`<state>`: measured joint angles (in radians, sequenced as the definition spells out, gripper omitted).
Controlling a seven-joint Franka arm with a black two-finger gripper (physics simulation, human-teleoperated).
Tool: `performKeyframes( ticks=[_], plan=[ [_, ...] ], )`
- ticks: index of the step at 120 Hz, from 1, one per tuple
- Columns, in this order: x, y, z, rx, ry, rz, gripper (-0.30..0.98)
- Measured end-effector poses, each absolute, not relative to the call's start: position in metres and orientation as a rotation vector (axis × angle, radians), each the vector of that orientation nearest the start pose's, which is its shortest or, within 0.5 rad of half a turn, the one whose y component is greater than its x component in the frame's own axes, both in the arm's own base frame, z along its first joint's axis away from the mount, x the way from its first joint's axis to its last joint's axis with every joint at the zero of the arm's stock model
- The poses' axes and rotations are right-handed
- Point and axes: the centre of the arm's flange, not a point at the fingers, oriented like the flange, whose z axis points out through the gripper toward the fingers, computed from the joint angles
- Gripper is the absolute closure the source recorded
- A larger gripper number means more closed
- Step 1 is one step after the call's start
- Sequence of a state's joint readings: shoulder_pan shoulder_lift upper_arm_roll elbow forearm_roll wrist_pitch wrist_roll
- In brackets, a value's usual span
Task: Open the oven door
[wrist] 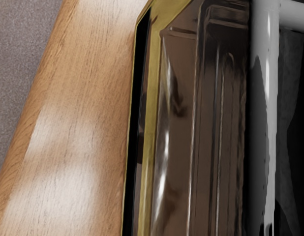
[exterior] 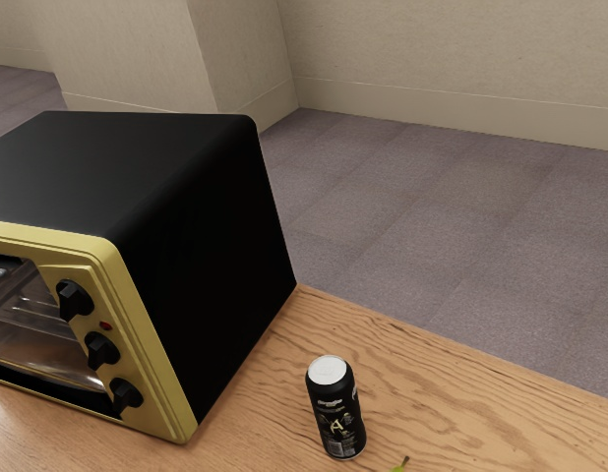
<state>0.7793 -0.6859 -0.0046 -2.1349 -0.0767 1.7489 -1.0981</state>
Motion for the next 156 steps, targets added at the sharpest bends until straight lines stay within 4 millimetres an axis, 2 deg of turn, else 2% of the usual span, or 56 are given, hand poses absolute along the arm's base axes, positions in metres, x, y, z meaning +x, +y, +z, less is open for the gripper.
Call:
performKeyframes(
  ticks=[57,70,80,90,106,120,126,130,139,145,152,154,156],
  plan=[
    [0.254,0.245,0.665,1.775,2.407,0.408,0.0],
    [0.235,0.237,0.652,1.754,2.405,0.411,0.01],
    [0.209,0.228,0.643,1.717,2.402,0.443,0.01],
    [0.173,0.219,0.632,1.656,2.39,0.481,0.01],
    [0.107,0.215,0.598,1.532,2.389,0.525,0.01],
    [0.051,0.216,0.558,1.375,2.408,0.552,0.01],
    [0.02,0.215,0.544,1.297,2.396,0.587,0.01],
    [0.002,0.208,0.545,1.273,2.389,0.644,0.01],
    [-0.045,0.19,0.573,1.213,2.392,0.8,0.01],
    [-0.069,0.189,0.572,1.177,2.388,0.81,0.0],
    [-0.071,0.19,0.572,1.214,2.401,0.787,0.0],
    [-0.065,0.188,0.579,1.245,2.411,0.782,0.0],
    [-0.054,0.185,0.593,1.291,2.422,0.781,0.0]
  ],
)
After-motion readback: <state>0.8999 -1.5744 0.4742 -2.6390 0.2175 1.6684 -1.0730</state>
